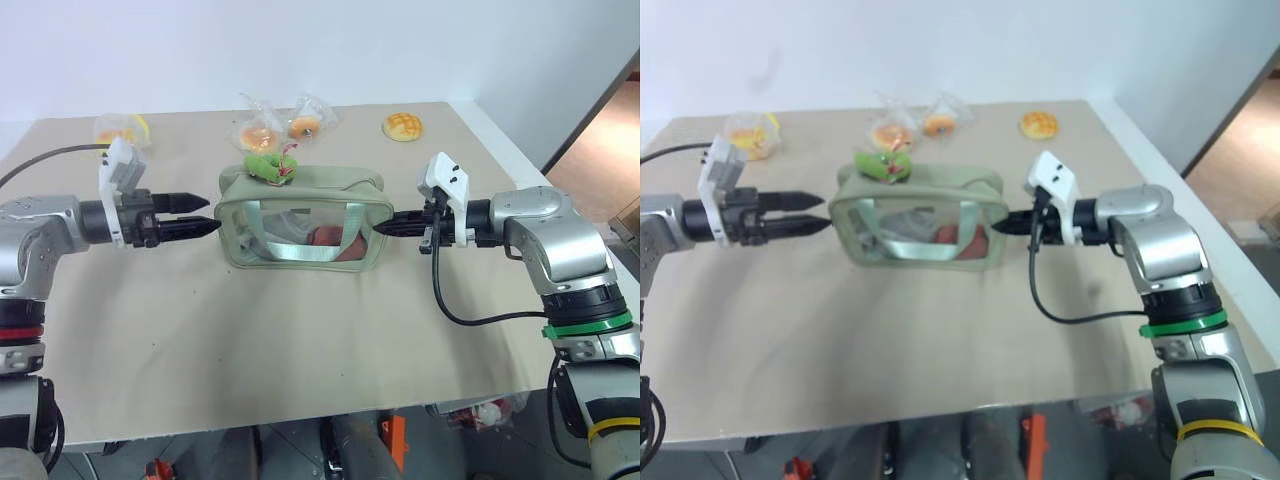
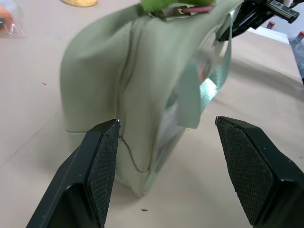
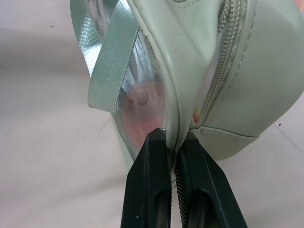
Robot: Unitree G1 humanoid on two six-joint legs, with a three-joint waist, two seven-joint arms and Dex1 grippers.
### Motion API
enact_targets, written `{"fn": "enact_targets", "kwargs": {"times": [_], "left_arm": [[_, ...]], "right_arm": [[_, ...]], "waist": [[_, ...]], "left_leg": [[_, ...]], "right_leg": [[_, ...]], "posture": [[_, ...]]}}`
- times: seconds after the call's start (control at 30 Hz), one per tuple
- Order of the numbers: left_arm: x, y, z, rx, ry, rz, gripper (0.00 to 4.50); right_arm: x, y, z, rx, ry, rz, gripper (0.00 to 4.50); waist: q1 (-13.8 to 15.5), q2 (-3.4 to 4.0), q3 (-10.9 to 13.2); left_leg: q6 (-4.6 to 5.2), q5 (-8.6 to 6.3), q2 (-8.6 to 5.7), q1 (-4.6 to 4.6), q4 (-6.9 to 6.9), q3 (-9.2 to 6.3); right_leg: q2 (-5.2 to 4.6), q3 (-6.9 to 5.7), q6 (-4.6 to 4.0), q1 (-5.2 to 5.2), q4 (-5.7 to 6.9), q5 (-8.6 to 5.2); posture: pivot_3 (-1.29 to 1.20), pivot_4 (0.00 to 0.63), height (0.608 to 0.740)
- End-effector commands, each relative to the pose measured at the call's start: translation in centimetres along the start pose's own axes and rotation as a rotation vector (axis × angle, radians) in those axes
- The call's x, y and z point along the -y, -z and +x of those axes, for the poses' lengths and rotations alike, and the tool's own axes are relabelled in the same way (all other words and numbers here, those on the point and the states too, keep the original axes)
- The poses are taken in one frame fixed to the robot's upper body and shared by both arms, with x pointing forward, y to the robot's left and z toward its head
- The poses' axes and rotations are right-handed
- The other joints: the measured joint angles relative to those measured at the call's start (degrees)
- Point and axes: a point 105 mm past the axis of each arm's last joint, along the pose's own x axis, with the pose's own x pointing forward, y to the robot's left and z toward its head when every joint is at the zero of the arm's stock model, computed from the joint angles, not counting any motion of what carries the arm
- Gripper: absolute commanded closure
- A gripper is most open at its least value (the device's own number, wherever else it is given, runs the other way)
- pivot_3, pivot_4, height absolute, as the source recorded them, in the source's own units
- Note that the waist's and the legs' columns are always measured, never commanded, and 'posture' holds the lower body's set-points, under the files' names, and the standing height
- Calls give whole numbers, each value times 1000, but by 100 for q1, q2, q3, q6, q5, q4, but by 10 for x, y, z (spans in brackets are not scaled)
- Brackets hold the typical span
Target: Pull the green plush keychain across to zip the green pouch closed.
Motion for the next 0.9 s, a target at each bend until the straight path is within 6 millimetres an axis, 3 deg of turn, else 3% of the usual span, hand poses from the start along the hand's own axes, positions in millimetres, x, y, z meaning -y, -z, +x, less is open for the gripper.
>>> {"fn": "enact_targets", "kwargs": {"times": [0.03,0.37,0.47,0.7,0.9], "left_arm": [[0,-6,2,12,5,34,1168],[-1,-16,28,81,36,27,1168],[-3,-17,34,103,35,29,1942],[4,-13,29,78,69,38,4332],[-1,-12,28,56,33,14,4462]], "right_arm": [[1,-14,-10,37,21,-41,4500],[0,-13,-10,42,27,-36,4500],[0,-13,-10,42,28,-34,4500],[0,-12,-14,40,35,-31,4500],[3,-12,-14,47,43,-26,4500]], "waist": [[4,0,0],[9,0,0],[4,0,0],[3,0,0],[4,0,0]], "left_leg": [[0,0,0,0,0,0],[0,0,-1,-2,5,-1],[2,-1,-1,-1,3,1],[2,-1,-1,-2,3,0],[2,-1,-1,-2,4,0]], "right_leg": [[0,-1,0,0,0,0],[-1,-1,4,2,0,2],[0,3,3,1,0,2],[0,3,3,0,0,2],[0,3,4,0,0,2]], "posture": [[0,150,740],[0,150,740],[0,150,740],[0,150,740],[0,150,740]]}}
